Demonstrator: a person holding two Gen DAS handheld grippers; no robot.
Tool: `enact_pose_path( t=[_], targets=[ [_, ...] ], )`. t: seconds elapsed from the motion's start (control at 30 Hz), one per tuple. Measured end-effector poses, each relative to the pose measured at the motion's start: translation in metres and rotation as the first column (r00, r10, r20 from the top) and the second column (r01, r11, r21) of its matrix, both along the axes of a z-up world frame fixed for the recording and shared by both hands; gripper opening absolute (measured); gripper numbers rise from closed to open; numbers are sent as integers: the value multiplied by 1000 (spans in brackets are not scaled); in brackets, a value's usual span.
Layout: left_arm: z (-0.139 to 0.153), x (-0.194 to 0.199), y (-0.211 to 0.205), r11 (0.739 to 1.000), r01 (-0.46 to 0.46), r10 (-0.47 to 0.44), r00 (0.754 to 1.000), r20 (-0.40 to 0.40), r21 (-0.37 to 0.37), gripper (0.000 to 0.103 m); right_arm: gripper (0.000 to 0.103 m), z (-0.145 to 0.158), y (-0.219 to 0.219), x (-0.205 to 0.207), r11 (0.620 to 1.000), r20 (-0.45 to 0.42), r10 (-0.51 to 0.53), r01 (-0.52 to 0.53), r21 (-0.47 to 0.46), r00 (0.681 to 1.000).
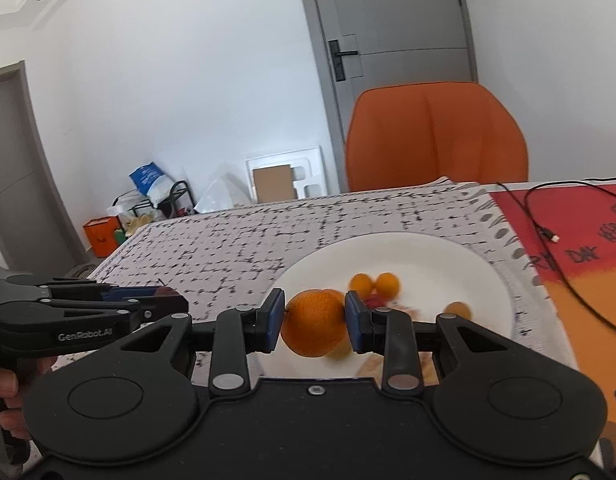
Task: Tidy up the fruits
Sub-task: 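Place the orange on the plate with the right gripper while the left gripper places the plum there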
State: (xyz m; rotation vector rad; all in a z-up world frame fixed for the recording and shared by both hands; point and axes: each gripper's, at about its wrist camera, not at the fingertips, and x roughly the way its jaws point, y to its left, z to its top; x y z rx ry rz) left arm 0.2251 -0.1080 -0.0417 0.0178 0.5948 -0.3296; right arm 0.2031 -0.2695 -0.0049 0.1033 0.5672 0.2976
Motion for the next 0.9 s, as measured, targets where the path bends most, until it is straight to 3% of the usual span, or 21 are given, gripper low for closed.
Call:
enact_pose_path(
  t=[0.53,0.9],
  targets=[
    [2,11,-34,997,74,-75,997,5,17,23,31,-2,-35,14,994,13,-108,109,-24,994],
    [-1,25,-47,995,92,-92,996,-4,22,23,35,-4,-40,34,993,38,-111,112,-32,993]
  ],
)
